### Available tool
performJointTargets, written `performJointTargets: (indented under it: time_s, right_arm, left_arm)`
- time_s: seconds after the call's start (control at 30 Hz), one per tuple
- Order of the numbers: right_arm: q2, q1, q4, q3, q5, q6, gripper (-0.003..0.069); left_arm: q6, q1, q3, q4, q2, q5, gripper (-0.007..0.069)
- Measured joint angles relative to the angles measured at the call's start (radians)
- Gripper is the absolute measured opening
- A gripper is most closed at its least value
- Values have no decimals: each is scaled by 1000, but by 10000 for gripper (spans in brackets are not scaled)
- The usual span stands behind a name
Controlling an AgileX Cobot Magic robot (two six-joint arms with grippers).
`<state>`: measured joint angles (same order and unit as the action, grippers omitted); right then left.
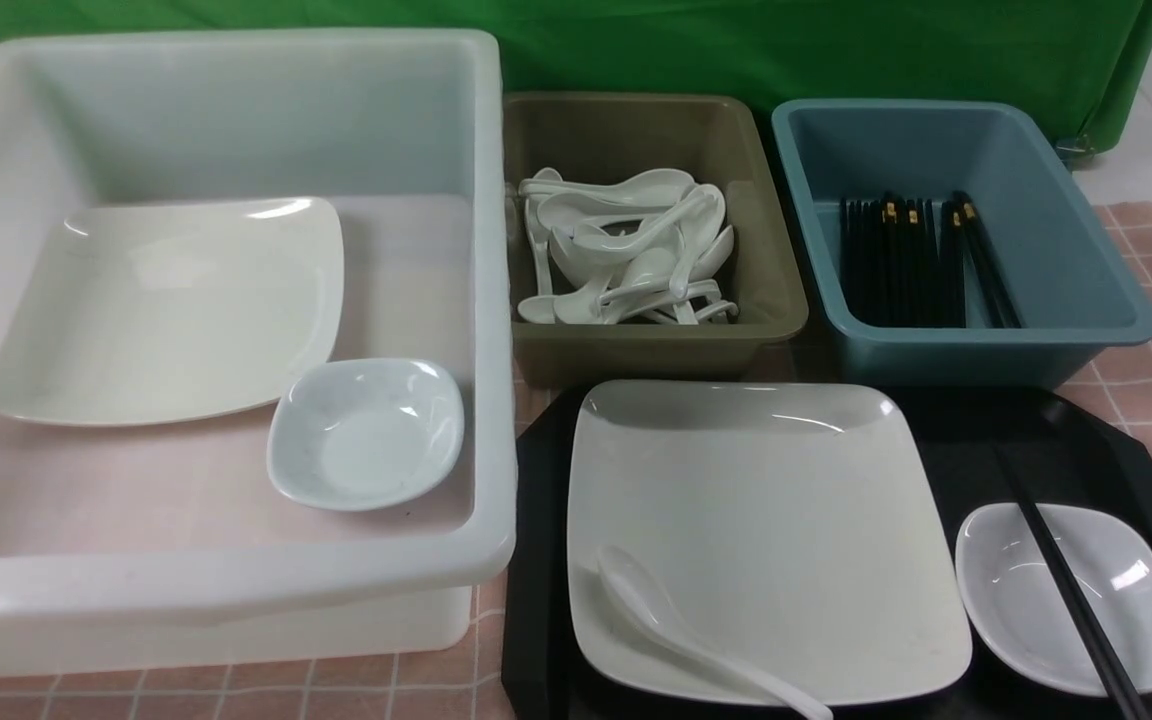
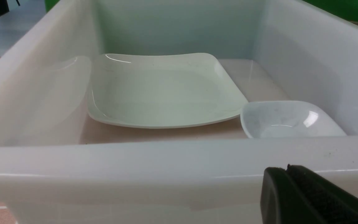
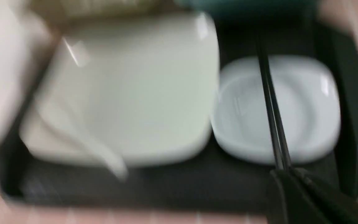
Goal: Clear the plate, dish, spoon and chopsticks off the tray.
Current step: Use the right arm to grab a pair of chopsticks from the plate
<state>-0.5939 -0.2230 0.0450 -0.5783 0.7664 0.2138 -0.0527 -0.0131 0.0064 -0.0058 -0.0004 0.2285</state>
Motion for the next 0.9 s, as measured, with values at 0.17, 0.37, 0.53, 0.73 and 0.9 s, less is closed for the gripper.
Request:
performJointTargets:
  time_s: [0.17, 0.37, 0.53, 0.73, 0.9]
  right_arm:
    - [-300, 0, 5, -29, 76, -78, 223]
    - [-592, 0, 10, -141, 63, -153, 461]
    - [-760, 0, 57, -253, 28, -178, 507]
    - [-952, 0, 142, -335, -47, -185, 510]
    - [-1071, 0, 159, -338, -87, -191, 510]
  left_arm:
    - [-2, 0, 0, 0, 0, 0, 4]
    - [-2, 0, 0, 0, 0, 0, 4]
    - [-2, 0, 0, 0, 0, 0, 4]
    - [-2, 0, 0, 0, 0, 0, 4]
    - [-2, 0, 0, 0, 0, 0, 4]
